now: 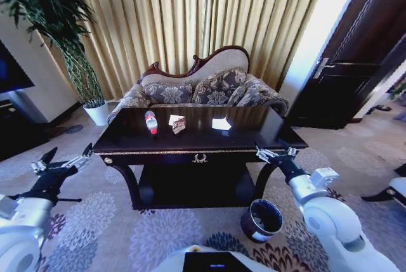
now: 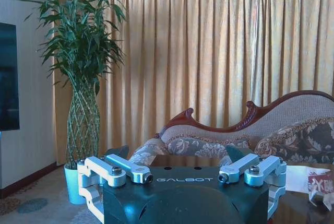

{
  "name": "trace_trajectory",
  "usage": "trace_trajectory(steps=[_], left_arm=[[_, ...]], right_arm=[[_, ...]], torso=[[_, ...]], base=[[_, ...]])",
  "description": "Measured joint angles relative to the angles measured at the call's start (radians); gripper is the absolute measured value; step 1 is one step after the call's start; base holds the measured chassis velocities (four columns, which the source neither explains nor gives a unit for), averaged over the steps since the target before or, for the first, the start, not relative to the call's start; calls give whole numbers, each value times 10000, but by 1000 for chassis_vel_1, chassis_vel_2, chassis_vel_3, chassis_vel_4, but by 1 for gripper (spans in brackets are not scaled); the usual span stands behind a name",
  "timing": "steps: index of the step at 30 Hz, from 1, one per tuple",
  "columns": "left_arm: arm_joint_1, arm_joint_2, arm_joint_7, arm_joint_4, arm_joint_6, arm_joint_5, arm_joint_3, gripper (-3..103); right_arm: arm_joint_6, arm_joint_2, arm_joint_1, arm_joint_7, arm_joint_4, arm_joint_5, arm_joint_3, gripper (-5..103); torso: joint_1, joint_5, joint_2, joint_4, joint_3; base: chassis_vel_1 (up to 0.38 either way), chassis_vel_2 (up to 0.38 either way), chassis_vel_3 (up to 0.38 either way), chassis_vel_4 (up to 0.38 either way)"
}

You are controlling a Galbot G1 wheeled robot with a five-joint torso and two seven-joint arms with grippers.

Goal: Move to the front of the table and place the trash on the table into the trash bin.

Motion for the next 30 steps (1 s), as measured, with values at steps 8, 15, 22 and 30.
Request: trace_trajectory(steps=[8, 15, 22, 30], left_arm=[[0, -80, 1, 0, -23, 29, 94, 100], [57, -206, 6, 0, -33, 62, 120, 100], [60, -358, 23, 0, -50, 226, 179, 100], [191, -764, 162, 0, -194, 466, 296, 100]], right_arm=[[-13, 4, 7, -8, 14, -5, -26, 100], [-46, -6, 8, -8, 71, -4, -99, 100], [-78, -34, -1, -7, 121, 5, -205, 100], [-541, -300, 154, 12, 86, 305, -442, 100]], torso=[[0, 0, 1, -1, 0], [-1, 0, 1, 0, -1], [0, 0, 0, 0, -1], [0, 0, 1, -3, -1]], base=[[-97, 96, 94, -87], [-80, 63, 64, -70], [-74, 83, 74, -77], [-37, 32, 27, -26]])
